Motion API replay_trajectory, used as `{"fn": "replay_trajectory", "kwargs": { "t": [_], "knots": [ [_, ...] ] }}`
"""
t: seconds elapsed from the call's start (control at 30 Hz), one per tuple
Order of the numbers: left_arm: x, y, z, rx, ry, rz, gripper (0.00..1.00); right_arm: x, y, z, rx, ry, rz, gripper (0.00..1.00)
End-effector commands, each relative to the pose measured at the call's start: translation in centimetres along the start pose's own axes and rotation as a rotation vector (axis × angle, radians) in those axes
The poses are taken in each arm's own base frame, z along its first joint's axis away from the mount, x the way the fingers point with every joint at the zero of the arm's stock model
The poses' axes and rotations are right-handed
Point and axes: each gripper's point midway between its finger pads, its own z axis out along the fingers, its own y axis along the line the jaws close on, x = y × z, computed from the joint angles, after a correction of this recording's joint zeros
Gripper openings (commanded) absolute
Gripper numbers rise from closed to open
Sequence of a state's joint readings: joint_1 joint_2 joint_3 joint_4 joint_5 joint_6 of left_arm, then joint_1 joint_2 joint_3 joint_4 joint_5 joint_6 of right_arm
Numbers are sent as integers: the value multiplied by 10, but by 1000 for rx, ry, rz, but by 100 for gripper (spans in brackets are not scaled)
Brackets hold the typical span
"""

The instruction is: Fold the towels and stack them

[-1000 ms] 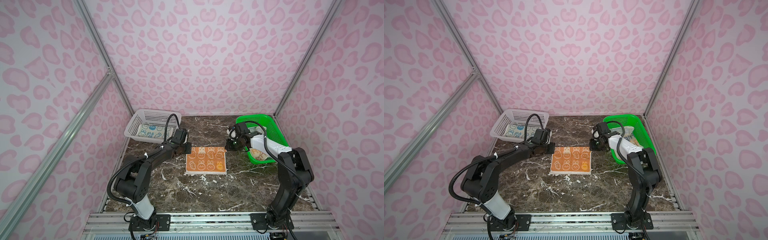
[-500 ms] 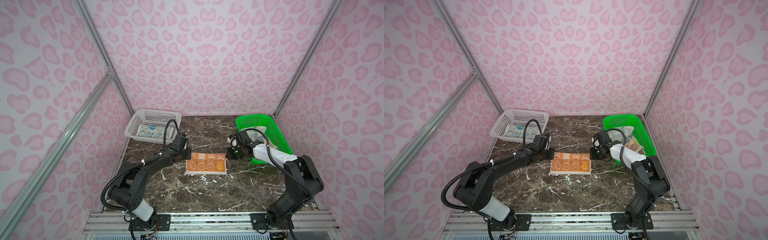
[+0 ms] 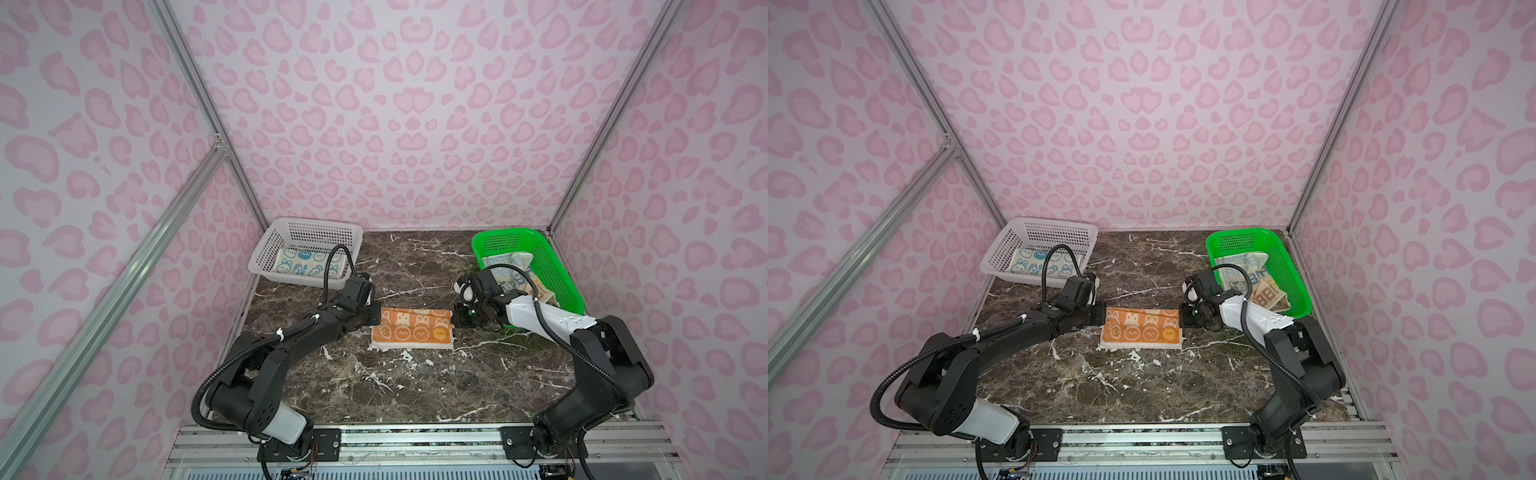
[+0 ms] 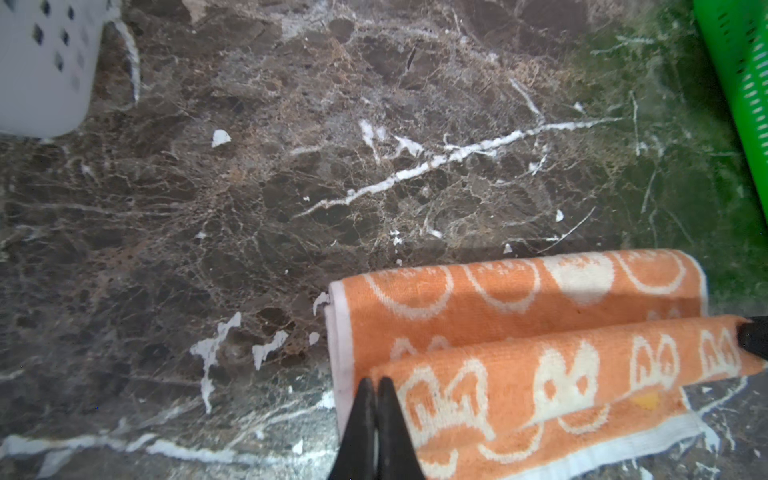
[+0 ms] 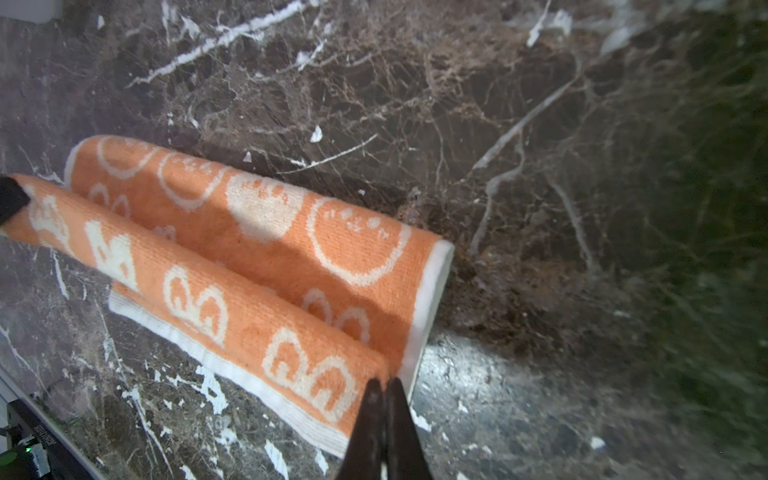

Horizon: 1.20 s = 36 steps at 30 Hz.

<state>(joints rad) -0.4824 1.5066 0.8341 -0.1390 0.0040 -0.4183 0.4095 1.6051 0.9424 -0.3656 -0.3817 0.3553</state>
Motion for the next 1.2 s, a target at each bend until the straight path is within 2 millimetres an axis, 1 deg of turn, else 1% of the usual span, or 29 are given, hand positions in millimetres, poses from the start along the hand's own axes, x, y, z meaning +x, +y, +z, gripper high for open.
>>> {"fn": "replay_trajectory", "kwargs": {
  "t": [0.0, 0.17, 0.4, 0.53, 0.67, 0.7, 0.77, 0.8, 0.87, 0.9, 0.97, 1.03, 1.13, 1.17],
  "knots": [
    [-5, 2, -8, -7, -35, -23, 4, 5, -3, -4, 31, 7, 0, 0],
    [7, 5, -7, -6, -21, -37, 4, 14, -2, 0, 34, 20, -7, 0],
    [31, 7, 3, -12, 18, -39, 4, 30, -9, 16, 52, 54, -4, 0],
    [39, 7, 6, -16, 30, -37, 4, 33, -12, 20, 61, 60, -2, 0],
    [43, 7, 8, -23, 40, -36, 4, 32, -12, 19, 60, 55, 0, 0],
    [43, 6, 8, -21, 41, -34, 5, 31, -11, 18, 58, 52, 0, 2],
    [42, 4, 7, -16, 37, -34, 13, 30, -9, 16, 53, 47, -4, 9],
    [41, 3, 6, -15, 34, -32, 20, 29, -8, 15, 51, 45, -4, 14],
    [39, 2, 3, -14, 27, -28, 41, 27, -4, 11, 41, 35, -7, 29],
    [37, 1, 1, -15, 22, -22, 48, 25, -2, 8, 35, 27, -10, 35],
    [32, -1, -5, -14, 6, -13, 54, 22, 2, 2, 31, 14, -11, 49],
    [25, -4, -14, -12, -17, -10, 57, 18, 9, -5, 18, -8, -17, 63],
    [13, -15, -32, 42, -75, -31, 60, 12, 23, -16, -27, -41, -19, 79],
    [9, -19, -37, 68, -93, -45, 62, 10, 29, -18, -53, -51, -14, 83]
  ]
}}
